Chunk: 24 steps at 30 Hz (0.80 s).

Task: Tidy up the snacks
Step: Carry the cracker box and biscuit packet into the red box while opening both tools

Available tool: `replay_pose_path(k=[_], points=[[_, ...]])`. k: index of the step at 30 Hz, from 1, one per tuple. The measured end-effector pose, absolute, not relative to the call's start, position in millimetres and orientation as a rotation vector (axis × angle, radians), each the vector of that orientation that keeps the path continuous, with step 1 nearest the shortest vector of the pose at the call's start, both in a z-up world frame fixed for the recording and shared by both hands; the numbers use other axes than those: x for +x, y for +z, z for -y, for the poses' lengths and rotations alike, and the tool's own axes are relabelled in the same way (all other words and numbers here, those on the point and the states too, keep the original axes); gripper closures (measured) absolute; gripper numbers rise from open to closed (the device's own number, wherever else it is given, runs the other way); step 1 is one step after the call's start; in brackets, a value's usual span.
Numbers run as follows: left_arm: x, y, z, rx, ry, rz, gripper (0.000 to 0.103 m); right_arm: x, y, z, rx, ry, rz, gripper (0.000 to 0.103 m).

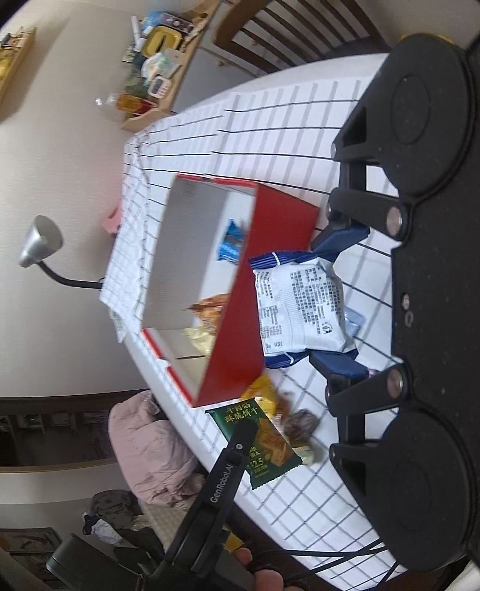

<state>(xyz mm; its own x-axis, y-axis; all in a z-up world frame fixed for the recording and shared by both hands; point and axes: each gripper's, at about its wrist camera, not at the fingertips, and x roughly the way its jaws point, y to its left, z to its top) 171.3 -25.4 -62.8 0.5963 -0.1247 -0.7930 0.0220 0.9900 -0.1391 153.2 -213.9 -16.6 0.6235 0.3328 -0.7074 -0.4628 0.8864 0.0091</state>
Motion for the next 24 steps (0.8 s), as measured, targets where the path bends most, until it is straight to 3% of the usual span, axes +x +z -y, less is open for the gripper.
replay_pose_path(k=[12,24], points=[[210.1,-13.9,22.9,-0.103,-0.062,-0.828,0.092,203.7,13.7,209.4,-0.182,0.441,-0.725,0.046],[286.1,-9.6,18.3,-0.069,-0.004,-0.836,0.092,279.2,4.9,202.5,-0.205,0.396,-0.756,0.046]])
